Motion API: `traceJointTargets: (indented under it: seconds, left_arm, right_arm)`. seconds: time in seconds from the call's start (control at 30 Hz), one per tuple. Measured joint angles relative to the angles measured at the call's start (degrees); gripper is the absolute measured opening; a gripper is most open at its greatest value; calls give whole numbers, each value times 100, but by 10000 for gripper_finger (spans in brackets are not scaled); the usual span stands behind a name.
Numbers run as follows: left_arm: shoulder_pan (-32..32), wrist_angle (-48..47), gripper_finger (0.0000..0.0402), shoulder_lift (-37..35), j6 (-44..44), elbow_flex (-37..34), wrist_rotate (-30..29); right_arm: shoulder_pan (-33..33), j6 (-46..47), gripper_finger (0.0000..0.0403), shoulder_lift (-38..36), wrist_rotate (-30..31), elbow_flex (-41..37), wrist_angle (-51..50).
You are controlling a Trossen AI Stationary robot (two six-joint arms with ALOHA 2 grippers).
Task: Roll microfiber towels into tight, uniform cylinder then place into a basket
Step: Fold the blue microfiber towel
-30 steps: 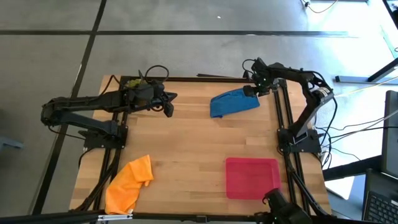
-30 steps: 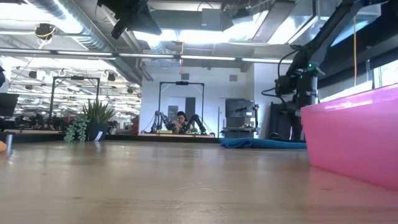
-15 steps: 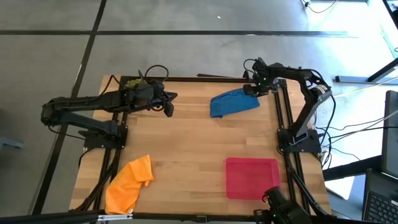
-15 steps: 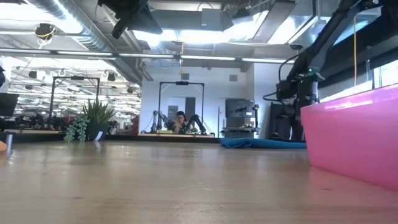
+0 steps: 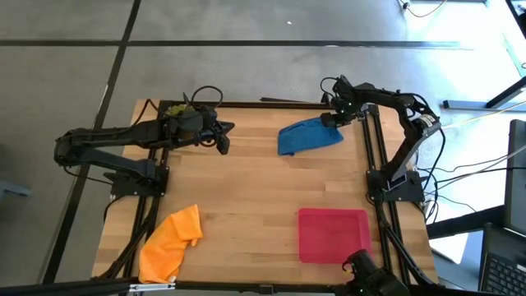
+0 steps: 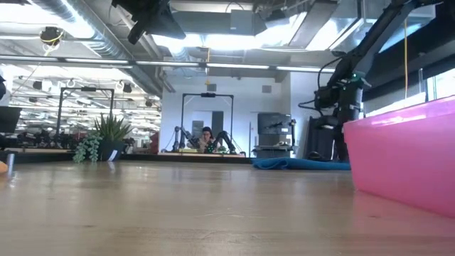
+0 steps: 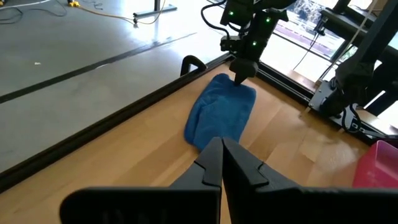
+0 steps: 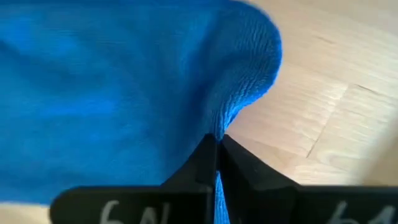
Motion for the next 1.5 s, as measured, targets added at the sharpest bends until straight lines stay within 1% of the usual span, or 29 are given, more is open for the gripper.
traceJointTargets:
  seconds: [0.07,0.13,0.27,0.37,0.53,0.6,0.67,0.73,0.93,1.07,1.3,1.43,1.5]
  left_arm:
    - [0,-4,0,0,1,0,0]
    - [0,-6,0,0,1,0,0]
    - [0,-36,0,0,2,0,4]
    - [-1,-41,0,0,2,0,7]
    - [-20,-41,0,0,2,0,159]
    - [-22,-43,0,0,2,0,173]
    - [-29,-42,0,13,2,0,172]
    - [-50,-70,0,32,15,0,173]
    - [-142,-340,0,76,10,-2,175]
    - [-218,-402,0,70,10,-2,175]
    - [-355,-393,0,70,15,-2,173]
    - [-443,-386,0,70,12,-2,173]
    - [-472,-396,0,70,16,-2,173]
  right_arm:
    - [182,-70,7,-100,-124,0,-76]
    - [443,-70,6,-154,-373,-8,-157]
    - [1224,19,6,-182,-608,-37,-4]
    - [1870,140,4,-181,-630,-39,219]
    - [2651,238,4,-181,-734,116,558]
    - [2930,162,4,-181,-905,212,647]
    - [3171,-46,4,-181,-938,275,741]
    - [3338,-218,4,-181,-970,303,823]
    - [3817,-277,4,-181,-1019,231,1337]
    - [4068,-339,4,-181,-1021,218,1411]
    - [4401,-424,5,34,-912,216,1539]
    - [4467,-479,26,40,-1201,216,1519]
    - [4494,-471,43,40,-1197,216,1518]
